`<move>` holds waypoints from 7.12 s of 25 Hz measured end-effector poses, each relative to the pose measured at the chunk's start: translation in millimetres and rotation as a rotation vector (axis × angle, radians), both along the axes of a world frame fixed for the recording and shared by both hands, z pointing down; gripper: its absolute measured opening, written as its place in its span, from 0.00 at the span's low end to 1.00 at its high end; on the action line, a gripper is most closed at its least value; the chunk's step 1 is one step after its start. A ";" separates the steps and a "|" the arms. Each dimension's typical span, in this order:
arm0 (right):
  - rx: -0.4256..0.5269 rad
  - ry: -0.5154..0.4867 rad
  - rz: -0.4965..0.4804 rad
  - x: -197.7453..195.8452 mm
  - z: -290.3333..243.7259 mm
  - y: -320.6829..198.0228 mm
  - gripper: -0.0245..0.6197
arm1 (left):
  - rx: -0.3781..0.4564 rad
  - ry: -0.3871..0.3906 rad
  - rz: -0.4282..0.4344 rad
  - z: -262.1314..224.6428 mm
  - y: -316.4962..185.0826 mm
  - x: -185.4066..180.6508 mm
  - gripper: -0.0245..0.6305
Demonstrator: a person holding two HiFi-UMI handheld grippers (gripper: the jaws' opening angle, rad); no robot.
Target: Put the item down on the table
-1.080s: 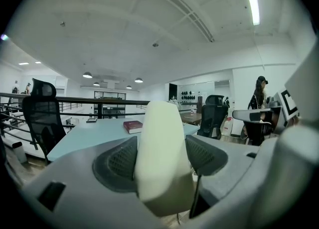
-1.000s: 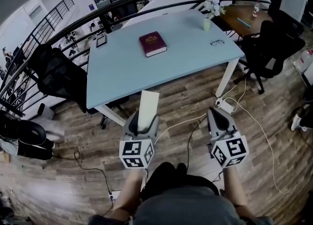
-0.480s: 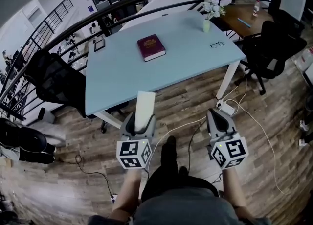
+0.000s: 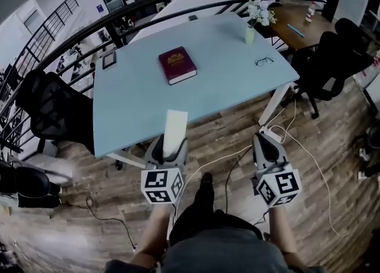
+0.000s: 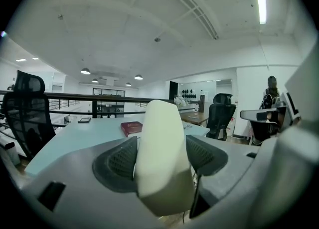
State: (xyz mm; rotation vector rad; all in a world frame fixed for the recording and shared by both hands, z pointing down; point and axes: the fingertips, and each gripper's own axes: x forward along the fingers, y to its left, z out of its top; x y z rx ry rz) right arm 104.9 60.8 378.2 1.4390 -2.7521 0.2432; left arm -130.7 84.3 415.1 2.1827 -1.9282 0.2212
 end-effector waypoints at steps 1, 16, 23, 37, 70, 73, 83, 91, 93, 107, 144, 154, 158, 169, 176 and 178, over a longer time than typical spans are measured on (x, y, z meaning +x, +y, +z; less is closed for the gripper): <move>-0.002 0.002 0.003 -3.8 -0.1 -8.5 0.04 | -0.003 0.002 0.006 1.0 -9.3 -2.6 0.51; -0.042 0.016 0.064 -42.2 7.2 -117.1 0.04 | -0.046 0.030 0.066 17.2 -131.2 -35.8 0.51; -0.049 0.022 0.071 -59.0 10.4 -154.8 0.04 | -0.061 0.041 0.084 24.1 -171.5 -47.2 0.51; -0.067 0.032 0.146 -58.8 14.7 -187.5 0.04 | -0.106 0.023 0.221 40.1 -233.0 -23.0 0.51; -0.101 0.030 0.167 -6.1 29.3 -288.9 0.04 | -0.270 -0.121 0.331 130.7 -382.7 73.2 0.51; -0.104 0.032 0.175 -2.1 30.0 -290.0 0.04 | -0.294 -0.129 0.335 141.4 -388.6 76.9 0.51; -0.107 0.030 0.187 5.2 31.5 -292.0 0.04 | -0.365 -0.147 0.321 176.3 -400.4 82.0 0.51; -0.102 0.025 0.190 9.2 31.0 -291.7 0.04 | -0.409 -0.166 0.327 191.1 -406.2 84.8 0.51; -0.104 0.026 0.191 10.7 31.9 -291.6 0.04 | -0.418 -0.171 0.330 194.8 -407.5 86.8 0.51; -0.106 0.012 0.181 9.4 29.6 -294.5 0.04 | -0.510 -0.156 0.341 203.1 -410.5 88.3 0.51; -0.083 -0.023 0.209 11.7 20.2 -287.1 0.04 | -0.279 -0.124 0.359 118.1 -397.6 87.7 0.50; -0.052 -0.029 0.203 10.9 11.0 -295.1 0.04 | -0.056 -0.077 0.299 39.1 -382.8 67.6 0.31; -0.043 -0.027 0.191 7.0 7.7 -298.7 0.04 | -0.020 -0.029 0.269 22.1 -372.9 55.5 0.26; -0.020 -0.022 0.149 -9.2 -0.2 -305.2 0.04 | 0.014 0.031 0.200 4.5 -352.1 19.4 0.12; -0.009 -0.020 0.131 -18.0 -3.7 -302.3 0.04 | 0.048 0.055 0.164 -6.2 -336.0 3.1 0.05; -0.005 -0.018 0.127 -20.0 -4.7 -302.4 0.04 | 0.055 0.065 0.155 -9.2 -332.5 -0.4 0.05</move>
